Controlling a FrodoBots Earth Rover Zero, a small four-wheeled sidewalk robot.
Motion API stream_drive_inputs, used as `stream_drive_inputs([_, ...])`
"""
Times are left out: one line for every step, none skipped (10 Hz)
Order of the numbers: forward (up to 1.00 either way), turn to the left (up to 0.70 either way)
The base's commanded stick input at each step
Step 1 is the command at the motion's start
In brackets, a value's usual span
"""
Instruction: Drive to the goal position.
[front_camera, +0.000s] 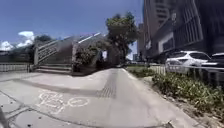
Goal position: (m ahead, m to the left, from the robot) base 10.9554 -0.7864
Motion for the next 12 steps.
stream_drive_inputs([0.70,0.00])
stream_drive_inputs([0.70,0.00])
stream_drive_inputs([0.70,0.00])
stream_drive_inputs([0.70,0.00])
stream_drive_inputs([0.70,0.00])
stream_drive_inputs([0.70,0.00])
stream_drive_inputs([0.70,0.00])
stream_drive_inputs([0.70,0.00])
stream_drive_inputs([0.70,0.00])
stream_drive_inputs([0.70,0.00])
stream_drive_inputs([0.70,0.00])
stream_drive_inputs([0.70,0.00])
